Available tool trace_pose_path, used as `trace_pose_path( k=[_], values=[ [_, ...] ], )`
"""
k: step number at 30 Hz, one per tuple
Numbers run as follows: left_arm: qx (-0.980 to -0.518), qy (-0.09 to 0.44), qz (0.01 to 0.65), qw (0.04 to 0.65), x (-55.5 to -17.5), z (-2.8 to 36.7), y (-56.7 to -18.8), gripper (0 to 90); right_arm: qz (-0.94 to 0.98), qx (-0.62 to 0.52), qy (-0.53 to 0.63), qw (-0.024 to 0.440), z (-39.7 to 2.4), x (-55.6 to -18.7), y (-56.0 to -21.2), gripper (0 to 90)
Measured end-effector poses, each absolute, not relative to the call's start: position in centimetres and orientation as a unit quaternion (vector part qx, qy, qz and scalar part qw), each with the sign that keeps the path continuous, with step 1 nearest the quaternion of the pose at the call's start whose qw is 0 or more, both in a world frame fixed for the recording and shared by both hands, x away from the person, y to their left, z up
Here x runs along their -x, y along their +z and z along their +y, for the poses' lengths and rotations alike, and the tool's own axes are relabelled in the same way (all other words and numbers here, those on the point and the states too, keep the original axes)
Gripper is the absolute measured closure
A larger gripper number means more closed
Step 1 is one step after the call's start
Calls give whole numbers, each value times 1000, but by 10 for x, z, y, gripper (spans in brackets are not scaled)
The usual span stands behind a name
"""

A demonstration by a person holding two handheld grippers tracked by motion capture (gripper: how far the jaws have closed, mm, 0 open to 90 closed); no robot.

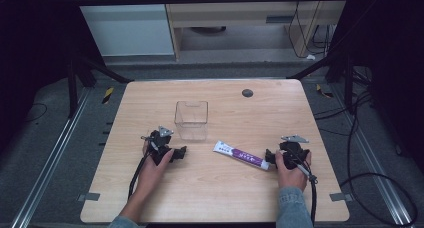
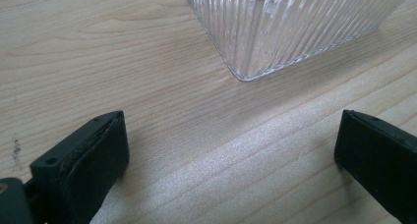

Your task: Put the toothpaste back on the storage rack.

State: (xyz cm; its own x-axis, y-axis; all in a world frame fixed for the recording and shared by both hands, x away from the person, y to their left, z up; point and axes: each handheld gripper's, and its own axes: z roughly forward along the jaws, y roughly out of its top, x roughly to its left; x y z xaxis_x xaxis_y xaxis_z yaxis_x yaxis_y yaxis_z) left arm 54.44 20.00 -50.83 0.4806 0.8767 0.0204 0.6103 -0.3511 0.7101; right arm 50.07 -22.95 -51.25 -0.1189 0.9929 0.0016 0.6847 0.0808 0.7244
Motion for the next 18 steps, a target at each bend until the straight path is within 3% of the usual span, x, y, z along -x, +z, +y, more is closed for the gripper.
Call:
trace_pose_path(
  k=[18],
  values=[
    [-796, 204, 467, 326, -544, 200, -508, 0, 688, -610, 295, 260, -229, -498, -512, 3]
  ],
)
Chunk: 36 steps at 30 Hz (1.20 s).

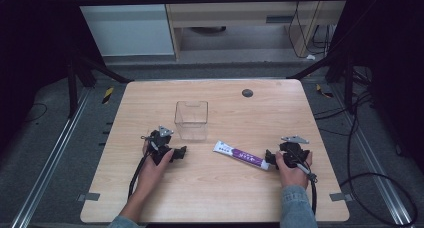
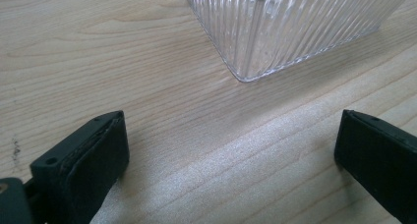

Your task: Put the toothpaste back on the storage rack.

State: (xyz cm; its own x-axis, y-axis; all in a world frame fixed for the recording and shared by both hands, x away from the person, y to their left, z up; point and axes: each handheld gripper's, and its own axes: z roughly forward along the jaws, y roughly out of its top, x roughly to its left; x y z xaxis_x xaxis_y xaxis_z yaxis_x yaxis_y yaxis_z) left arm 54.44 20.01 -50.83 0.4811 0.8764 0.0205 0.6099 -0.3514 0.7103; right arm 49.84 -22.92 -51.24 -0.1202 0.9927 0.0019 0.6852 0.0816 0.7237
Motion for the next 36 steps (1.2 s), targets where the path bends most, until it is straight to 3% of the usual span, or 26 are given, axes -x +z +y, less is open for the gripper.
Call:
trace_pose_path(
  k=[3, 5, 7, 15, 20, 36],
  values=[
    [-796, 204, 466, 326, -545, 200, -508, 0, 694, -602, 300, 255, -229, -497, -512, 22],
    [-797, 204, 466, 326, -545, 200, -508, 0, 699, -590, 310, 260, -230, -493, -511, 104],
    [-797, 204, 466, 326, -545, 200, -508, 0, 700, -583, 315, 267, -232, -487, -505, 77],
    [-797, 204, 466, 326, -545, 200, -508, 0, 727, -525, 342, 281, -222, -473, -460, 127],
    [-797, 204, 466, 326, -545, 200, -508, 0, 766, -483, 326, 271, -210, -480, -442, 138],
    [-796, 204, 467, 327, -545, 200, -508, 0, 844, -411, 281, 201, -167, -521, -430, 286]
  ],
)
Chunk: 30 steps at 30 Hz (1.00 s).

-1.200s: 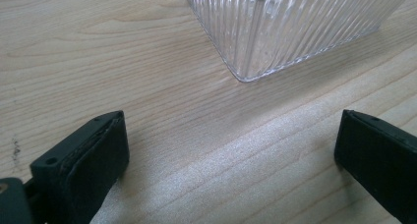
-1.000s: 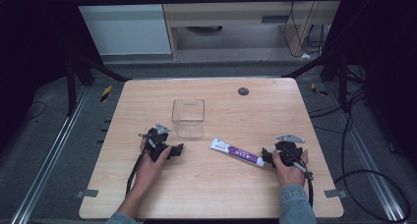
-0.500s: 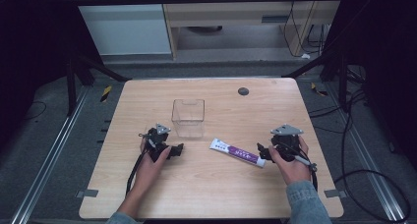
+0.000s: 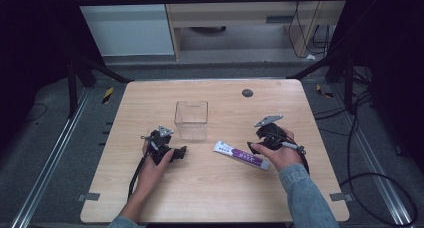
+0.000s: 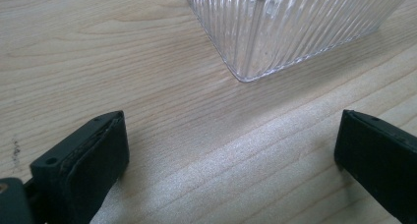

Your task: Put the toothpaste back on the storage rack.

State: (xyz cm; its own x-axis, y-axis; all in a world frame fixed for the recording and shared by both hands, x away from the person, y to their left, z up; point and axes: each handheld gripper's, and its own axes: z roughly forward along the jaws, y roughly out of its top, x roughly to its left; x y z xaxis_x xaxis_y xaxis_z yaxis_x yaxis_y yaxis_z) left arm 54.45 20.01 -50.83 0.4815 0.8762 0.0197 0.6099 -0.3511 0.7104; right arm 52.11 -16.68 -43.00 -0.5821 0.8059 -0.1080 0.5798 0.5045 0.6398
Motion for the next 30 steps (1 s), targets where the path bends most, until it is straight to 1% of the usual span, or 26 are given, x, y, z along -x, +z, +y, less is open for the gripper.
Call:
trace_pose_path(
  k=[5, 10, 24, 26, 30],
  values=[
    [-796, 204, 467, 326, -545, 200, -508, 0, 860, -383, 279, 190, -157, -525, -424, 341],
    [-797, 204, 466, 326, -545, 200, -508, 0, 876, -358, 279, 166, -147, -527, -427, 401],
    [-797, 204, 466, 326, -545, 200, -508, 0, 908, -312, 250, 123, -113, -530, -447, 451],
    [-797, 204, 466, 326, -545, 200, -508, 0, 911, -307, 250, 118, -111, -530, -451, 485],
    [-797, 204, 466, 326, -545, 200, -508, 0, 916, -304, 240, 108, -106, -528, -459, 479]
  ],
)
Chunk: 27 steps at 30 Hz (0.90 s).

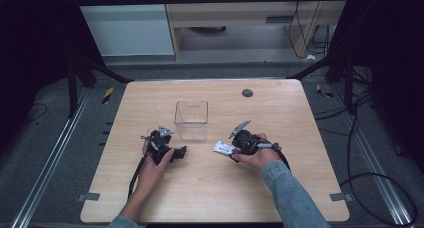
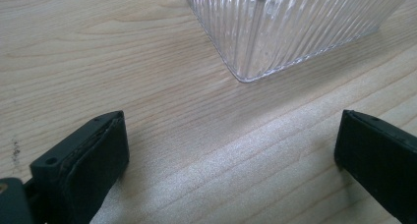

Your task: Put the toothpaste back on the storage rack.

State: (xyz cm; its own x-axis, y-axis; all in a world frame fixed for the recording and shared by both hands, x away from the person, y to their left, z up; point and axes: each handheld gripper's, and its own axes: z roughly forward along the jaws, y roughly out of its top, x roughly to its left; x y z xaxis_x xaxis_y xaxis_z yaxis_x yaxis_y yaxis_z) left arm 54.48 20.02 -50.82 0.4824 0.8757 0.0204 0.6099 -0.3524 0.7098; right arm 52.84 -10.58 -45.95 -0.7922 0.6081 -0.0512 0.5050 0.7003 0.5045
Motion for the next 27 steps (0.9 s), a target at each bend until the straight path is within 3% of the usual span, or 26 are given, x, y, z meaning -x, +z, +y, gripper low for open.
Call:
trace_pose_path(
  k=[27],
  values=[
    [-797, 204, 466, 326, -545, 200, -508, 0, 926, -302, 208, 83, -93, -547, -473, 491]
  ],
)
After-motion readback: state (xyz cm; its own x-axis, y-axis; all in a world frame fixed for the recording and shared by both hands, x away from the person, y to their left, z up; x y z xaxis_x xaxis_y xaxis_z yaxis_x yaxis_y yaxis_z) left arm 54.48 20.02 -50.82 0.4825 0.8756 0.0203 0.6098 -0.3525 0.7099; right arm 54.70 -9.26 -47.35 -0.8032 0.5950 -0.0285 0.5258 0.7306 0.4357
